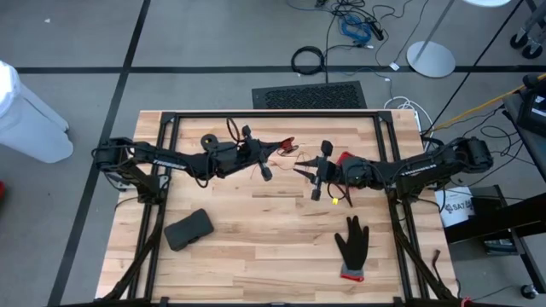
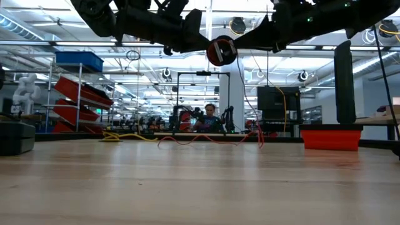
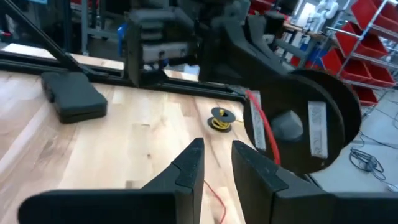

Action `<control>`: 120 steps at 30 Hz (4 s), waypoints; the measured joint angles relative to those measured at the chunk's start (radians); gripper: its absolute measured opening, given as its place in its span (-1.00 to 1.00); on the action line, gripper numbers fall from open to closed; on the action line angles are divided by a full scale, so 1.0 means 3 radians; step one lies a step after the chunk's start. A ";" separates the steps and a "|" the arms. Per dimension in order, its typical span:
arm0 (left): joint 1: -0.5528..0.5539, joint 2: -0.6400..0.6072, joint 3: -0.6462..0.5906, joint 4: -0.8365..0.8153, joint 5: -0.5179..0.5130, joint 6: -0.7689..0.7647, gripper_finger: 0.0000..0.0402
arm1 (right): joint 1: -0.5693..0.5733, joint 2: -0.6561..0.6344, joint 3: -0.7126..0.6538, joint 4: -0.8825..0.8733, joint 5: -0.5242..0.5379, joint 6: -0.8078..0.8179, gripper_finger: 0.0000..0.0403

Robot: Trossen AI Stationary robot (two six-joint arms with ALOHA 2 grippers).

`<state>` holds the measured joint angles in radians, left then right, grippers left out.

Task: Coil cords
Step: Uncoil the red wire from the black spool

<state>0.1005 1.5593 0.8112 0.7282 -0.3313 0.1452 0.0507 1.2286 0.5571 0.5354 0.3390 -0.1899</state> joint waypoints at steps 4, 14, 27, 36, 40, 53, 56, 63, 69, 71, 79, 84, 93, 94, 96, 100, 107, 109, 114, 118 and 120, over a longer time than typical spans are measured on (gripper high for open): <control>0.0000 0.0000 -0.0001 -0.0024 -0.0003 0.0003 -1.00 | 0.0053 -0.0056 0.0000 0.0061 0.0053 -0.0089 -0.66; -0.0022 0.0000 0.0000 -0.0027 0.0025 0.0061 -1.00 | 0.0024 -0.0096 0.0001 0.0049 0.0108 -0.0195 -0.66; -0.0098 0.0000 0.0000 0.0085 0.0169 0.0033 -1.00 | -0.0108 -0.0039 0.0000 -0.0005 0.0065 -0.0141 -0.66; -0.0098 0.0000 0.0025 0.0143 0.0226 0.0032 -1.00 | -0.0130 0.0230 0.0000 0.0139 -0.0002 -0.0001 -0.69; -0.0097 0.0000 0.0025 0.0103 0.0227 0.0032 -1.00 | -0.0126 0.0250 0.0000 0.0257 -0.0006 -0.0042 -0.73; -0.0097 0.0000 0.0025 -0.0077 0.0185 0.0160 -1.00 | -0.0073 0.0189 0.0000 0.0201 -0.0005 -0.0115 -0.66; -0.0097 0.0000 0.0025 -0.0145 0.0135 0.0212 -1.00 | -0.0074 0.0105 0.0000 0.0094 -0.0004 -0.0100 -0.65; -0.0097 0.0000 0.0025 -0.0126 0.0134 0.0237 -1.00 | -0.0074 0.0029 0.0001 -0.0100 -0.0017 0.0000 -0.65; -0.0097 0.0000 0.0025 -0.0113 0.0133 0.0235 -1.00 | -0.0075 0.0028 0.0001 -0.0152 -0.0017 0.0070 -0.72; -0.0097 0.0000 0.0025 -0.0104 0.0132 0.0234 -1.00 | -0.0075 0.0028 0.0001 -0.0139 -0.0017 0.0062 -0.81; -0.0095 0.0000 0.0024 -0.0083 0.0115 0.0234 -1.00 | -0.0075 0.0028 0.0001 -0.0069 -0.0083 0.0020 -0.99; -0.0093 0.0000 0.0023 0.0221 0.0054 0.0235 -1.00 | -0.0085 0.0165 0.0001 0.0246 -0.0351 0.0077 -0.99; -0.0093 -0.0001 0.0023 0.0435 0.0046 0.0235 -1.00 | -0.0237 0.0465 0.0028 -0.0227 -0.0041 0.0515 -1.00; -0.0093 -0.0009 0.0023 0.0364 0.0046 0.0235 -1.00 | -0.0262 0.0459 0.0029 -0.0319 0.0106 0.0555 -1.00; -0.0093 -0.0039 0.0023 0.0153 0.0045 0.0253 -1.00 | -0.0301 0.0414 0.0028 -0.0480 0.0363 0.0629 -1.00; -0.0094 -0.0155 0.0022 -0.0353 -0.0065 0.0374 -1.00 | -0.0338 0.0229 0.0029 -0.0719 0.0732 0.0710 -1.00; -0.0071 -0.0324 0.0022 -0.1069 -0.0452 0.0673 -1.00 | -0.0299 -0.0143 0.0029 -0.0791 0.0957 0.0672 -1.00; -0.0050 -0.0345 0.0021 -0.1181 -0.0458 0.0674 -1.00 | -0.0271 -0.0213 0.0029 -0.0776 0.0959 0.0652 -1.00; -0.0046 -0.0346 0.0021 -0.1228 -0.0527 0.0751 -1.00 | -0.0180 -0.0291 0.0031 -0.0740 0.0927 0.0555 -1.00; 0.0003 -0.0333 0.0004 -0.1245 -0.0649 0.0792 -1.00 | -0.0066 -0.0275 0.0031 -0.0538 0.0628 0.0404 -1.00; 0.0030 -0.0330 0.0004 -0.1248 -0.0660 0.0790 -1.00 | 0.0001 -0.0251 0.0031 -0.0402 0.0509 0.0291 -1.00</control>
<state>0.1096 1.4604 0.8124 0.3537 -0.5294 0.3822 0.0509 1.1534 0.5663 0.4147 0.4916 -0.1027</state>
